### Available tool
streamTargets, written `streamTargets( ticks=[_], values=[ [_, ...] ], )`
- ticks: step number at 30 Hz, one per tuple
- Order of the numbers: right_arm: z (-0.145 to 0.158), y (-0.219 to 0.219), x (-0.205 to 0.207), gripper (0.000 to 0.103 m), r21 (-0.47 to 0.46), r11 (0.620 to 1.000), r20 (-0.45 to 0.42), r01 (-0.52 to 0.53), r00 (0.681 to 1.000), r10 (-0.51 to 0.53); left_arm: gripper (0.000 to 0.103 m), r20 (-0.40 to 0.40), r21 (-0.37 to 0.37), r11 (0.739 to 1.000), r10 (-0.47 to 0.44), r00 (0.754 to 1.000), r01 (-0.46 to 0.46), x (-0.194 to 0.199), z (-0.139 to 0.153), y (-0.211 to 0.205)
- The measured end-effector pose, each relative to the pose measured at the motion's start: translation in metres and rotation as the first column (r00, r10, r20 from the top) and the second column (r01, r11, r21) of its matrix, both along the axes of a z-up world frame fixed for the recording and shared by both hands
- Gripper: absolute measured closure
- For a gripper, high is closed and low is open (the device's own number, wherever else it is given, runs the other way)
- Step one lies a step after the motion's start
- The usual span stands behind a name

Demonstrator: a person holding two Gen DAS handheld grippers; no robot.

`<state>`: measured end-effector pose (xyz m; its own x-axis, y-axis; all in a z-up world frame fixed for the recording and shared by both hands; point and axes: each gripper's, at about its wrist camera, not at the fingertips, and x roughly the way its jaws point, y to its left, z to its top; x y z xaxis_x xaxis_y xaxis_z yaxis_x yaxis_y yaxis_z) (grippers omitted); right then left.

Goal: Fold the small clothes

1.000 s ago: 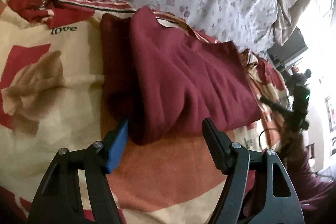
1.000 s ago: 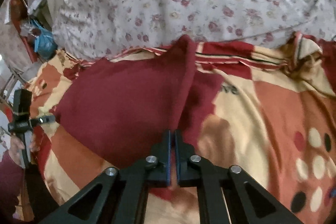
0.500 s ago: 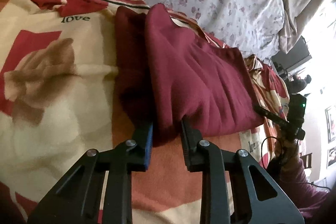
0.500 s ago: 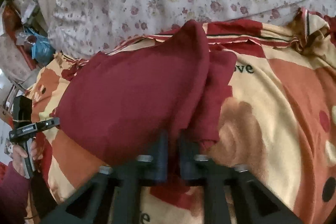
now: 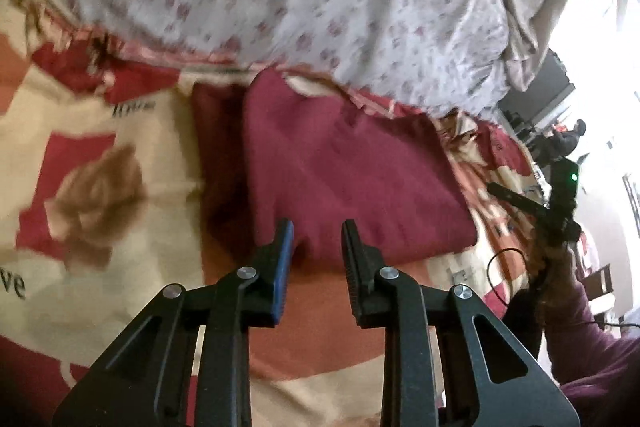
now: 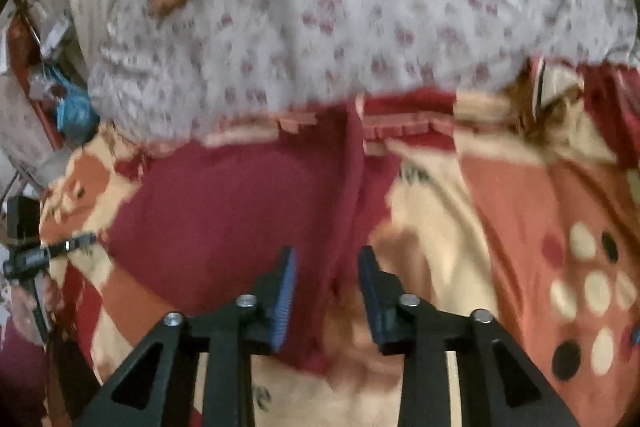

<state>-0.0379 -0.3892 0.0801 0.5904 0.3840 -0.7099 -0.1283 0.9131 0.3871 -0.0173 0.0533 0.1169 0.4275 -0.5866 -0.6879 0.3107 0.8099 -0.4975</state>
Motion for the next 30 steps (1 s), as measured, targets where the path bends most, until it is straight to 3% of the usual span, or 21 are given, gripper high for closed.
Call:
streamTargets(
  ticks=[3, 7, 11, 14, 19, 22, 26, 30],
  values=[
    [0.007, 0.018, 0.025, 0.072, -0.002, 1.0, 0.017, -0.016, 1.0, 0.016, 0.049, 0.041, 0.022, 1.0, 0.015, 0.999, -0.016, 0.006, 0.01, -0.01],
    [-0.012, 0.05, 0.072, 0.072, -0.064, 0.997, -0.031, -0.034, 0.999, 0.033, 0.048, 0.009, 0.02, 0.999, 0.05, 0.999, -0.05, 0.02, -0.006, -0.023],
    [-0.037, 0.071, 0.113, 0.072, -0.191, 0.981, -0.06, -0.039, 0.998, 0.028, 0.048, -0.06, 0.115, 0.987, 0.117, 0.991, -0.11, 0.033, -0.044, -0.029],
    [-0.068, 0.069, 0.14, 0.072, -0.226, 0.974, -0.147, -0.026, 0.989, -0.008, 0.048, -0.099, 0.23, 0.963, 0.163, 0.982, -0.137, 0.036, -0.071, -0.029],
    [-0.047, 0.064, 0.14, 0.072, -0.207, 0.978, -0.115, 0.013, 0.993, -0.038, 0.048, -0.095, 0.179, 0.969, 0.191, 0.977, -0.172, 0.03, -0.072, -0.019],
    [-0.019, 0.078, 0.129, 0.072, -0.136, 0.99, -0.07, -0.026, 0.997, 0.017, 0.048, -0.106, 0.103, 0.971, 0.228, 0.968, -0.217, 0.026, -0.073, -0.009],
    [0.003, 0.146, 0.125, 0.072, -0.092, 0.971, -0.041, -0.22, 0.975, 0.217, 0.048, -0.11, 0.039, 0.97, 0.241, 0.964, -0.238, 0.024, -0.077, -0.003],
    [-0.001, 0.229, 0.142, 0.072, -0.126, 0.929, -0.043, -0.348, 0.937, 0.345, 0.048, -0.112, -0.021, 0.967, 0.249, 0.962, -0.252, 0.022, -0.081, 0.004]
  ],
)
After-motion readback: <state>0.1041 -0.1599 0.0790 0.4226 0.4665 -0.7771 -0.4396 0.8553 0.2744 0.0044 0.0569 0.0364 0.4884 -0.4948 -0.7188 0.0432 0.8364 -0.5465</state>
